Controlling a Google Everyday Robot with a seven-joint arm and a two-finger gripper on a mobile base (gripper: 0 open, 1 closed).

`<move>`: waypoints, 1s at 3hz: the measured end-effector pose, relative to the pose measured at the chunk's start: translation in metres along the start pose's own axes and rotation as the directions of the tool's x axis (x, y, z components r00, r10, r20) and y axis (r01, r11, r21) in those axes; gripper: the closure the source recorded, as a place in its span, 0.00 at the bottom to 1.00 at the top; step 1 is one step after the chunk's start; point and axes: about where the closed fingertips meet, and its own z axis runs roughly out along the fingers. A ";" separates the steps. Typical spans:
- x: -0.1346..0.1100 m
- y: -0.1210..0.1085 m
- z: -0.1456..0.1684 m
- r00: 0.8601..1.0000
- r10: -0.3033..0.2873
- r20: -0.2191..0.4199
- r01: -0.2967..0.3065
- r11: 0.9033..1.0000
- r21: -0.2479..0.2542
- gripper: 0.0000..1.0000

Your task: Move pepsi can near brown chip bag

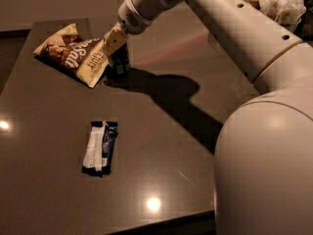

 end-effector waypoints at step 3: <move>0.000 0.003 0.009 1.000 -0.001 -0.006 0.001 1.000 -0.014 0.00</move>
Offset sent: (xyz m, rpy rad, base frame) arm -0.0001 0.0022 -0.0022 -0.0013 0.0035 0.0031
